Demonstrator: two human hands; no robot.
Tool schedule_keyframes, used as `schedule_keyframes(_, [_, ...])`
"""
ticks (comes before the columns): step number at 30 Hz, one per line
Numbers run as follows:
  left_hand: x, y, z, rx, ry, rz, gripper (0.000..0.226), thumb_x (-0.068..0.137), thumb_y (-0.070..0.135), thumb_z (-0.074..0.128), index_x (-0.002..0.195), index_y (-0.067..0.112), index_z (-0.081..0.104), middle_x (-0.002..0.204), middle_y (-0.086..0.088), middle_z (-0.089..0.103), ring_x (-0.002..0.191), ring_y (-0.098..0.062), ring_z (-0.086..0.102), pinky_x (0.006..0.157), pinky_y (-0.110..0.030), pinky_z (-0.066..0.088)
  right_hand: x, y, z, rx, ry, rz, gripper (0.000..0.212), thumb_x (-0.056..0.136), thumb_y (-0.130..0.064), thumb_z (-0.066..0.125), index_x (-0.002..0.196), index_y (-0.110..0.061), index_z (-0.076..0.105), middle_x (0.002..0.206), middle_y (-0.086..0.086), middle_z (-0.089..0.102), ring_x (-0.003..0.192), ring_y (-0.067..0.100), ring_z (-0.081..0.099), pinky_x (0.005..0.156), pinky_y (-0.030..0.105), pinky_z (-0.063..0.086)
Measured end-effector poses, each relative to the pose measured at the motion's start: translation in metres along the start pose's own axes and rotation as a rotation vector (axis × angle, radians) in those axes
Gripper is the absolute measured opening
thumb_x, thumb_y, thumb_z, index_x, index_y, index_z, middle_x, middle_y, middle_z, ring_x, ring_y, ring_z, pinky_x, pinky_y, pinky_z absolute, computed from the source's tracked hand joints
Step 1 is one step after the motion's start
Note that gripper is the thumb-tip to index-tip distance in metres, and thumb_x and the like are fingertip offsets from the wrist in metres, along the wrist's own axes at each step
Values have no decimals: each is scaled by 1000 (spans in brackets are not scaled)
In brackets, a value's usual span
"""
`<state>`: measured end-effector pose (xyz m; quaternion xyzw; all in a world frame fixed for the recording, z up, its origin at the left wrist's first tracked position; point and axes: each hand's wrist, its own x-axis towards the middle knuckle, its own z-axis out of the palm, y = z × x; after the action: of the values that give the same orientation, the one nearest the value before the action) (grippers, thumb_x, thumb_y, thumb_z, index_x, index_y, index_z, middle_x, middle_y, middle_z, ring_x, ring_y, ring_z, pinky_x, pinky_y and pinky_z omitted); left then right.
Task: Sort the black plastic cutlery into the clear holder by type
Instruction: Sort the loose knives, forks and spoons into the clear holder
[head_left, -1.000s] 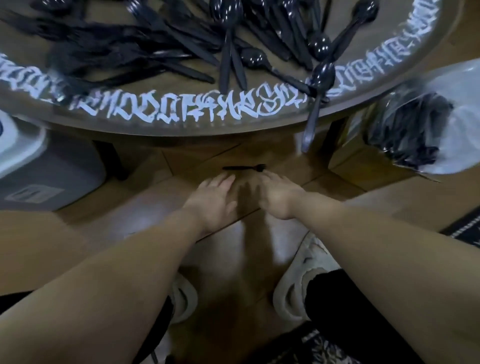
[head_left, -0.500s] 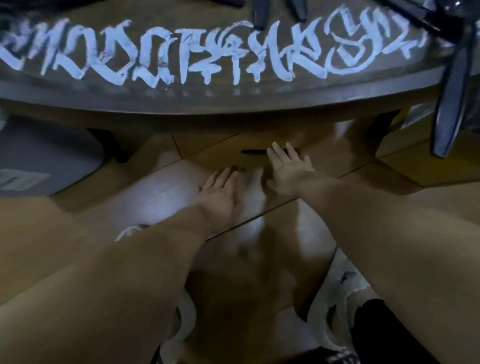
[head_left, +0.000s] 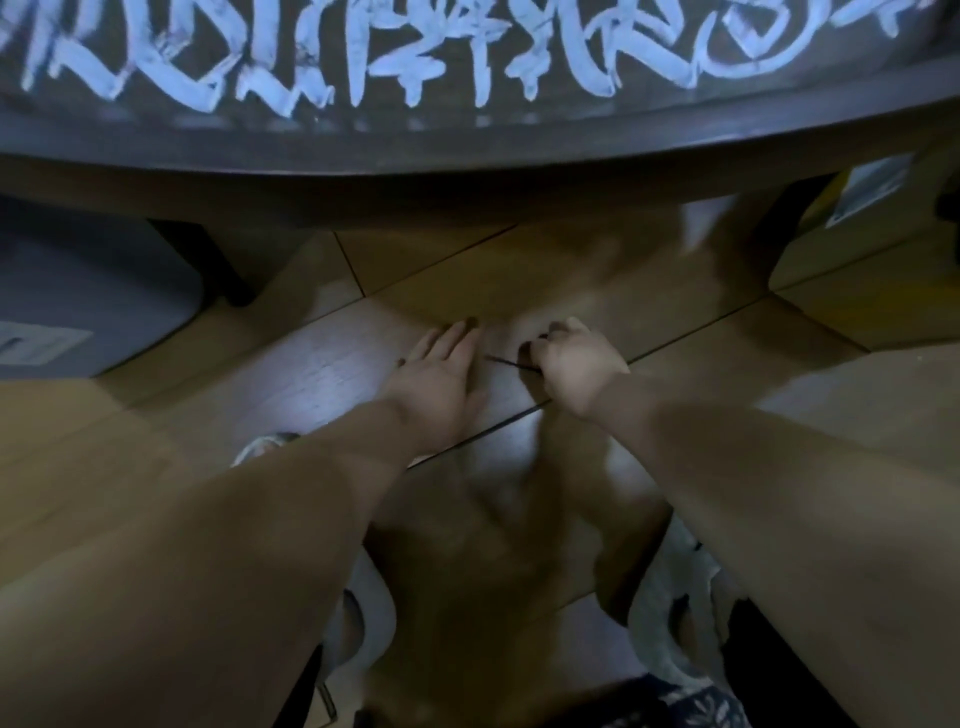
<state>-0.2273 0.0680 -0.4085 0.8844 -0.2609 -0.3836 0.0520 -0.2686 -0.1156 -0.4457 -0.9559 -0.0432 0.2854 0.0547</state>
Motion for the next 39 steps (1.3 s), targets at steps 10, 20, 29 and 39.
schedule_keyframes(10, [-37, 27, -50, 17, 98, -18, 33, 103, 21, 33, 127, 11, 53, 107, -8, 61, 101, -30, 56, 77, -32, 38, -40, -31, -60, 369, 250, -80, 21, 95, -30, 52, 103, -14, 62, 102, 7, 58, 89, 25, 56, 73, 31, 39])
schedule_keyframes(20, [-150, 55, -97, 29, 268, 62, 31, 100, 30, 40, 125, 26, 58, 111, 0, 64, 100, -23, 58, 80, -32, 45, -156, -53, -142, 432, 406, 38, 22, 94, -23, 53, 110, -17, 67, 104, 5, 70, 97, 25, 63, 85, 34, 49])
schedule_keyframes(29, [-241, 90, -144, -17, 500, 131, 15, 98, 23, 45, 102, 24, 59, 92, 3, 68, 87, -19, 62, 77, -34, 49, -256, -71, -200, 436, 612, 114, 30, 95, -30, 51, 122, -19, 61, 102, -3, 70, 94, 17, 64, 86, 35, 53])
schedule_keyframes(39, [-244, 111, -210, -224, 650, 139, 23, 98, 15, 43, 112, 26, 57, 90, 10, 67, 79, -4, 64, 79, -27, 50, -258, -37, -271, 240, 679, 217, 30, 96, -29, 44, 118, -19, 61, 103, 1, 66, 101, 22, 55, 82, 36, 50])
